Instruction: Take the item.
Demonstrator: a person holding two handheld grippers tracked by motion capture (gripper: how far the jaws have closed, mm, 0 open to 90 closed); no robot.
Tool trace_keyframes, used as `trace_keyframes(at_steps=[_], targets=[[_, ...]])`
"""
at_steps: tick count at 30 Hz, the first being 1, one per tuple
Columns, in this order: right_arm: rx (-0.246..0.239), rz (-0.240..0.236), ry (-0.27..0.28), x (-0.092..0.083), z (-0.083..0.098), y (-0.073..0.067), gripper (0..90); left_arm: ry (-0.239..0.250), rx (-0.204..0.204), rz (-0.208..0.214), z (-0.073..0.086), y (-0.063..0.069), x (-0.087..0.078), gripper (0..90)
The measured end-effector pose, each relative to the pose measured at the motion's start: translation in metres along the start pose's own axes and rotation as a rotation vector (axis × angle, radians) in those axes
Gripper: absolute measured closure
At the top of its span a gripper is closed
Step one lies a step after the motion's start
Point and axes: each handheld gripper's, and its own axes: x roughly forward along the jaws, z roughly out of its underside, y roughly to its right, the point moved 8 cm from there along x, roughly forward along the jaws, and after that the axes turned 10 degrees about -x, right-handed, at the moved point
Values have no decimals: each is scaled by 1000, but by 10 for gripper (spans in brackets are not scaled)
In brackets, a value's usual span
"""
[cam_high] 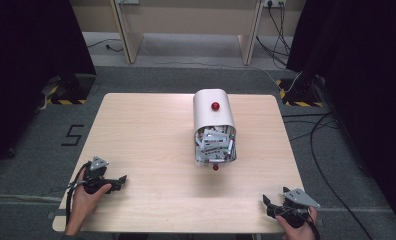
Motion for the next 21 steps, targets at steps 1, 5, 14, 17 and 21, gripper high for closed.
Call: trace_keyframes(at_steps=[1,5,14,17,21], targets=[[-1,-1,6,-1,-1,0,191,0,0,0,0,0,0,0],[-12,-3,16,-2,-4,-1,194,0,0,0,0,0,0,0],[-37,0,15,-4,-11,-4,234,0,0,0,0,0,0,0],[-44,-5,18,-3,-15,-4,250,0,0,0,0,0,0,0],[-47,-11,24,-4,-21,-5,261,0,0,0,0,0,0,0]])
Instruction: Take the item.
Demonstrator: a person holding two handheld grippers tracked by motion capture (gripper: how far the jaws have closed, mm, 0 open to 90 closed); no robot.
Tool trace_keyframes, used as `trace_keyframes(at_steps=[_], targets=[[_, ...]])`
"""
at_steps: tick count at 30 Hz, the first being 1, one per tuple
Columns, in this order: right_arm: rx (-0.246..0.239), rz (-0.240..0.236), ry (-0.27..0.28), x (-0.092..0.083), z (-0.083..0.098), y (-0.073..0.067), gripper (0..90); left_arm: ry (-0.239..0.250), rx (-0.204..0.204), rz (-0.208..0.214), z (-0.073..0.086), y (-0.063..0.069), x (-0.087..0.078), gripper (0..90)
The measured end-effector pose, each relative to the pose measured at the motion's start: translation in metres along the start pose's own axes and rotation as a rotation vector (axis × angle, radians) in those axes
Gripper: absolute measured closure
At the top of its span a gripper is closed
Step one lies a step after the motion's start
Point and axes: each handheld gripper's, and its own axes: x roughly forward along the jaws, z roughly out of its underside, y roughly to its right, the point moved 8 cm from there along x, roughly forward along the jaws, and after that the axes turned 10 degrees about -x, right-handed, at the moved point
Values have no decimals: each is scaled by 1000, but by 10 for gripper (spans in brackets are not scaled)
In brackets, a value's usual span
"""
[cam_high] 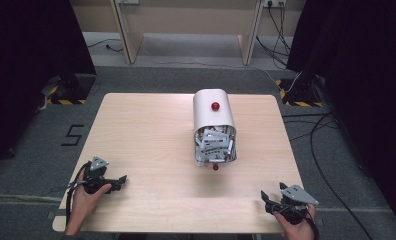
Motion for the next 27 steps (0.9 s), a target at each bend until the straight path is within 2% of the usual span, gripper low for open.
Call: trace_keyframes(at_steps=[4,8,18,27], targets=[[-10,4,6,1,-6,2,268,0,0,0,0,0,0,0],[-30,1,23,3,-23,1,279,0,0,0,0,0,0,0],[-42,-8,45,2,-42,0,286,0,0,0,0,0,0,0],[-76,-33,78,1,-66,-6,316,0,0,0,0,0,0,0]])
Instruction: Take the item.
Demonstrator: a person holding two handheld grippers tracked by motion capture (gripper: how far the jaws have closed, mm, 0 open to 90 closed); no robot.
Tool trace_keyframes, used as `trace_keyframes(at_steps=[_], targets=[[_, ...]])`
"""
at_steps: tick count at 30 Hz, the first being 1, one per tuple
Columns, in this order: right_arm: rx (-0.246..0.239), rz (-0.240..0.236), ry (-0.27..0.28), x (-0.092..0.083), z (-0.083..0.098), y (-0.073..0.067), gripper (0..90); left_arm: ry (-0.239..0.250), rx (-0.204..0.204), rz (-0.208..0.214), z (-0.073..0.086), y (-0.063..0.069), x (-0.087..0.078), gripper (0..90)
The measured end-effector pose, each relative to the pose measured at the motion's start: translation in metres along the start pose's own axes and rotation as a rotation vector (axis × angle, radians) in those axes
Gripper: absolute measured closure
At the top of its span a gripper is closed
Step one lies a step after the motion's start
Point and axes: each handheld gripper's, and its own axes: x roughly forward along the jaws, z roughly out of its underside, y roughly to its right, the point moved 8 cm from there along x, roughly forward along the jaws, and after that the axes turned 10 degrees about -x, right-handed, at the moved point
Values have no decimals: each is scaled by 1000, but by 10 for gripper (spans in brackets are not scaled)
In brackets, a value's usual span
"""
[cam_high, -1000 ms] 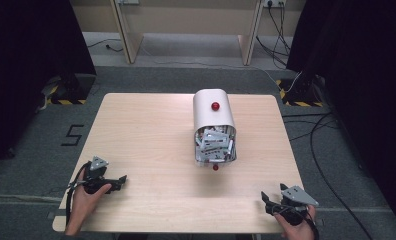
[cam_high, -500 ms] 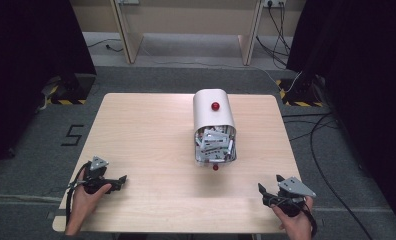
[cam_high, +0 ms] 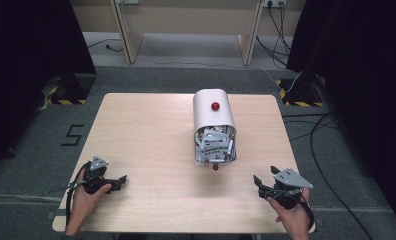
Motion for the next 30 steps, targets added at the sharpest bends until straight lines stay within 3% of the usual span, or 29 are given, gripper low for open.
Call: trace_keyframes(at_steps=[20,30], targets=[[-32,-76,99,-12,-46,-16,386,0,0,0,0,0,0,0],[-47,-110,123,-18,-59,-24,397,0,0,0,0,0,0,0]])
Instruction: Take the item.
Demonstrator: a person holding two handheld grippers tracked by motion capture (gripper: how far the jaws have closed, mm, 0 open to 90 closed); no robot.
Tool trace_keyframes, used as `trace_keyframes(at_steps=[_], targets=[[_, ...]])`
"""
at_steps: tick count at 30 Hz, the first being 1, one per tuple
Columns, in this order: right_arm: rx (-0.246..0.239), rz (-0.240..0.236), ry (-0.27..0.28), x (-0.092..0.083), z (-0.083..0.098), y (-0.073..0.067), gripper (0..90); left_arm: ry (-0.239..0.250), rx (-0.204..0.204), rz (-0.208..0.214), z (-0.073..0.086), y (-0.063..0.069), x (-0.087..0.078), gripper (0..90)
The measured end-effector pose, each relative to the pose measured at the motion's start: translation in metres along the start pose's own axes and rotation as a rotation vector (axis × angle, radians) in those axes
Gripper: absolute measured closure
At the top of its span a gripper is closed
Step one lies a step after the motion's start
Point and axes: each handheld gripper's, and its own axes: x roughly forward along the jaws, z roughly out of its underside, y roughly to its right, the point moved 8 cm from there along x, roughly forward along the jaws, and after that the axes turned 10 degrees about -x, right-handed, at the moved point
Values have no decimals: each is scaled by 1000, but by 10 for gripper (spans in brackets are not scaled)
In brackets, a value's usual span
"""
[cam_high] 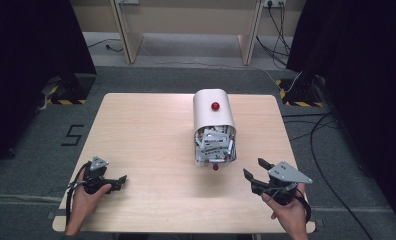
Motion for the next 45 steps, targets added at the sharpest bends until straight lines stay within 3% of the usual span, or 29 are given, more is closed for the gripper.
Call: trace_keyframes(at_steps=[13,28,45], targets=[[-38,-49,61,-4,-29,-15,421,0,-2,0,0,0,0,0],[-69,-102,98,5,-54,-32,445,0,-2,-1,0,0,0,0],[-99,-130,94,24,-64,-39,496,0,-2,0,0,0,0,0]])
